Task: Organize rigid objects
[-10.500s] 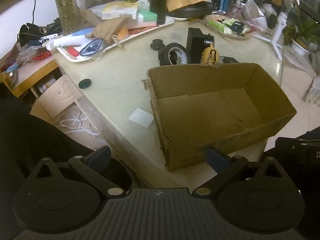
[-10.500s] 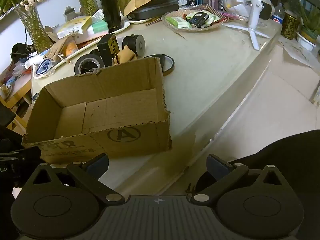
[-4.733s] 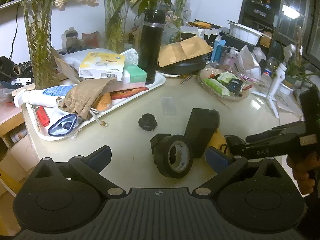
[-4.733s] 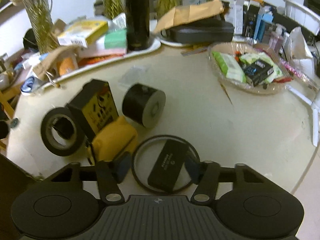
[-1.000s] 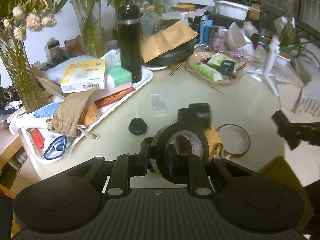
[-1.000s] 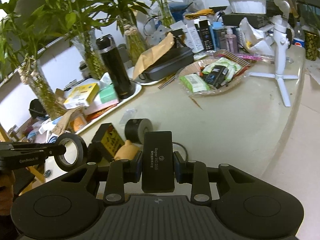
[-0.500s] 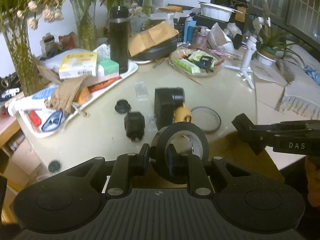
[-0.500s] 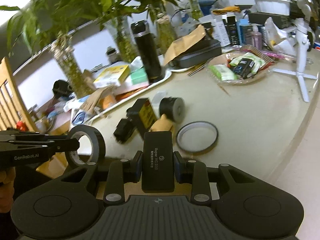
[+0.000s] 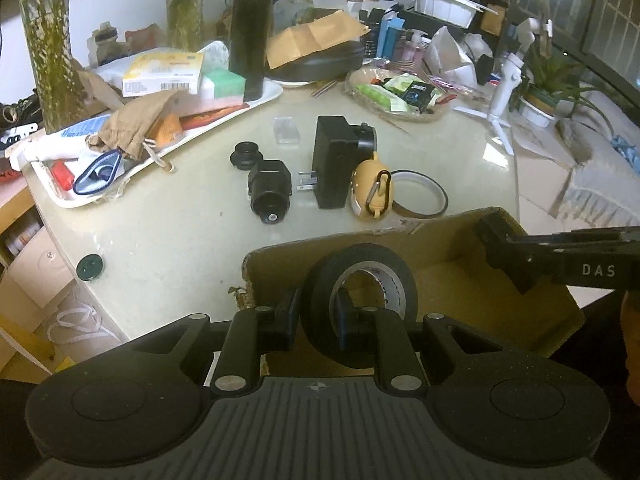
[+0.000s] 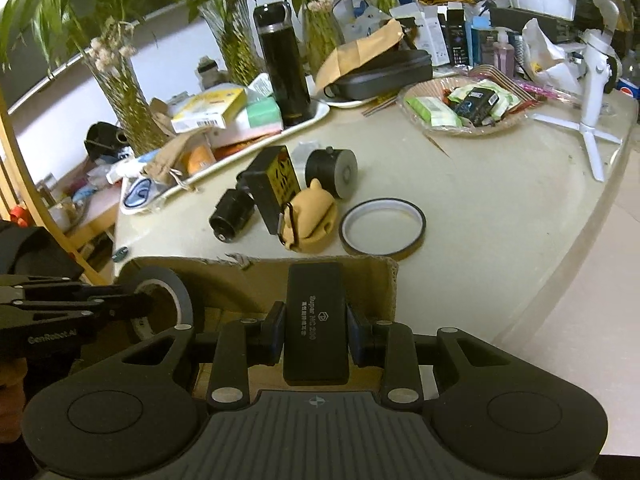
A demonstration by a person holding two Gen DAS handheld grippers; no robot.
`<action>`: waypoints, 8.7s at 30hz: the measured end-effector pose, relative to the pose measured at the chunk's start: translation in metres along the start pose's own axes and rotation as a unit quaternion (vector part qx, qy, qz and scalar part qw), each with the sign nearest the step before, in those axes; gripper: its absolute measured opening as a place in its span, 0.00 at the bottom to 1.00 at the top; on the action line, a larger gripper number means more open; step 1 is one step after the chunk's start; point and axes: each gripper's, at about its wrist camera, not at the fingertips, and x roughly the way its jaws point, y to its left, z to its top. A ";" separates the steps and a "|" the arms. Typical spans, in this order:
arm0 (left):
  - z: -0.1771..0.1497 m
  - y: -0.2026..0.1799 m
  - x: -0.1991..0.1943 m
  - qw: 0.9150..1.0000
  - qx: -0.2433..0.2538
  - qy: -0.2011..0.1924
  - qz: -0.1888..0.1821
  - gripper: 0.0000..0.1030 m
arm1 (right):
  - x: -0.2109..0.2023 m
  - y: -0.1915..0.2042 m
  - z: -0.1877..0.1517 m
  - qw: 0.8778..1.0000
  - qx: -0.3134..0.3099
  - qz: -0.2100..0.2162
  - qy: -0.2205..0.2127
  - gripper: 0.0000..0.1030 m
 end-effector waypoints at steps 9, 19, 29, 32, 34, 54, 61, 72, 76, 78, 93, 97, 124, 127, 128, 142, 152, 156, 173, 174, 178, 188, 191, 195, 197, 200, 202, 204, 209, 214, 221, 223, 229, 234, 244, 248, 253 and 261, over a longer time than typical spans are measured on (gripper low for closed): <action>-0.003 0.001 0.006 1.000 -0.006 0.005 -0.005 0.19 | 0.010 0.005 0.000 1.000 -0.006 -0.011 0.015 0.33; -0.004 0.002 0.005 1.000 -0.010 0.000 -0.014 0.20 | 0.010 0.008 0.002 1.000 -0.017 0.000 0.011 0.45; -0.003 -0.006 -0.014 0.997 0.001 -0.076 -0.013 0.52 | -0.008 0.018 0.006 0.998 -0.055 0.007 -0.041 0.99; 0.000 -0.006 -0.019 0.995 -0.003 -0.097 -0.011 0.52 | -0.012 0.016 0.008 0.997 -0.052 -0.004 -0.057 1.00; 0.001 -0.006 -0.020 0.995 -0.005 -0.103 -0.010 0.52 | -0.014 0.012 0.010 0.997 -0.046 -0.011 -0.065 1.00; 0.004 0.000 -0.017 0.995 -0.013 -0.103 0.001 0.52 | -0.009 -0.014 0.027 0.994 -0.025 -0.069 -0.081 1.00; 0.005 0.004 -0.012 0.995 -0.021 -0.097 0.007 0.52 | 0.007 -0.032 0.050 0.995 -0.028 -0.050 -0.082 1.00; 0.005 0.008 -0.011 0.996 -0.028 -0.088 0.016 0.52 | 0.044 -0.048 0.071 0.997 -0.022 -0.051 -0.051 1.00; 0.007 0.009 -0.009 0.996 -0.033 -0.083 0.015 0.52 | 0.057 -0.050 0.077 0.997 -0.027 -0.054 -0.036 1.00; 0.008 0.010 -0.008 0.996 -0.034 -0.080 0.015 0.52 | 0.063 -0.049 0.080 0.998 -0.030 -0.053 -0.029 1.00; 0.013 0.017 -0.009 0.994 -0.065 -0.083 0.015 0.76 | 0.106 -0.038 0.086 0.992 -0.115 -0.024 0.038 1.00; 0.014 0.018 -0.007 0.995 -0.068 -0.078 0.012 0.76 | 0.122 -0.040 0.087 0.990 -0.125 -0.012 0.067 1.00; 0.015 0.031 -0.004 0.993 -0.101 -0.058 0.012 0.76 | 0.149 -0.044 0.088 0.985 -0.129 -0.038 0.111 0.88; 0.015 0.032 -0.003 0.993 -0.102 -0.055 0.018 0.76 | 0.136 -0.049 0.090 0.990 -0.100 -0.030 0.092 0.88; 0.015 0.033 -0.003 0.993 -0.102 -0.055 0.019 0.76 | 0.130 -0.050 0.090 0.992 -0.093 -0.030 0.083 0.88; 0.026 0.028 0.000 0.996 -0.078 -0.043 0.025 0.76 | 0.064 -0.034 0.082 0.999 -0.050 0.008 -0.012 0.88; 0.048 0.025 0.019 0.999 -0.015 -0.030 0.026 0.76 | 0.038 -0.036 0.070 0.999 -0.026 0.021 -0.031 0.88; 0.061 0.032 0.031 0.999 -0.015 -0.027 0.022 0.76 | 0.032 -0.037 0.066 0.999 -0.022 0.024 -0.035 0.88; 0.102 0.074 0.106 0.994 -0.079 0.041 -0.069 0.74 | 0.021 -0.045 0.058 0.999 -0.008 0.017 -0.034 0.89; 0.103 0.078 0.111 0.992 -0.088 0.047 -0.073 0.72 | 0.021 -0.046 0.059 0.999 -0.006 0.017 -0.034 0.89; 0.106 0.091 0.135 0.986 -0.119 0.080 -0.083 0.61 | 0.021 -0.047 0.060 0.999 -0.003 0.020 -0.035 0.89; 0.106 0.105 0.154 0.972 -0.173 0.108 -0.120 0.40 | 0.023 -0.045 0.060 0.999 -0.009 0.020 -0.030 0.89; 0.106 0.100 0.153 0.974 -0.160 0.109 -0.115 0.40 | 0.024 -0.045 0.060 0.999 -0.008 0.019 -0.029 0.89; 0.107 0.097 0.145 0.979 -0.145 0.108 -0.095 0.40 | 0.025 -0.046 0.061 0.999 -0.007 0.017 -0.028 0.89; 0.108 0.096 0.137 0.982 -0.136 0.103 -0.079 0.40 | 0.025 -0.046 0.061 0.999 -0.007 0.016 -0.027 0.89; 0.108 0.095 0.127 0.988 -0.113 0.095 -0.045 0.40 | 0.027 -0.045 0.061 1.000 -0.009 0.015 -0.026 0.89; 0.107 0.093 0.124 0.990 -0.098 0.094 -0.025 0.40 | 0.027 -0.045 0.061 1.000 -0.011 0.015 -0.025 0.89; 0.106 0.092 0.126 0.991 -0.087 0.097 -0.010 0.40 | 0.028 -0.044 0.061 1.000 -0.013 0.015 -0.024 0.89; 0.105 0.092 0.130 0.992 -0.081 0.098 -0.005 0.40 | 0.030 -0.042 0.061 1.000 -0.015 0.014 -0.022 0.89; 0.105 0.087 0.132 0.993 -0.070 0.094 0.003 0.39 | 0.029 -0.042 0.061 1.000 -0.015 0.013 -0.022 0.89; 0.108 0.085 0.120 0.996 -0.068 0.064 -0.003 0.39 | 0.026 -0.046 0.061 1.000 -0.009 0.012 -0.027 0.89; 0.110 0.081 0.110 0.997 -0.061 0.036 -0.015 0.39 | 0.025 -0.046 0.060 0.999 -0.009 0.012 -0.030 0.89; 0.103 0.049 0.061 0.993 0.034 -0.108 -0.039 0.39 | 0.022 -0.044 0.059 0.999 -0.014 0.016 -0.034 0.89; 0.091 0.025 0.037 0.979 0.090 -0.179 -0.038 0.39 | 0.023 -0.043 0.058 0.999 -0.018 0.015 -0.031 0.89; 0.097 0.048 0.034 0.979 -0.009 -0.180 -0.090 0.39 | 0.025 -0.040 0.058 0.999 -0.023 0.015 -0.028 0.89; 0.094 0.049 0.030 0.982 -0.023 -0.165 -0.085 0.39 | 0.024 -0.038 0.058 0.999 -0.026 0.017 -0.030 0.89; 0.086 0.048 0.019 0.984 -0.039 -0.149 -0.088 0.39 | 0.016 -0.036 0.054 0.999 -0.025 0.025 -0.037 0.89; 0.069 0.038 0.002 0.988 -0.065 -0.106 -0.086 0.39 | 0.000 -0.022 0.043 0.996 -0.043 0.057 -0.050 0.89</action>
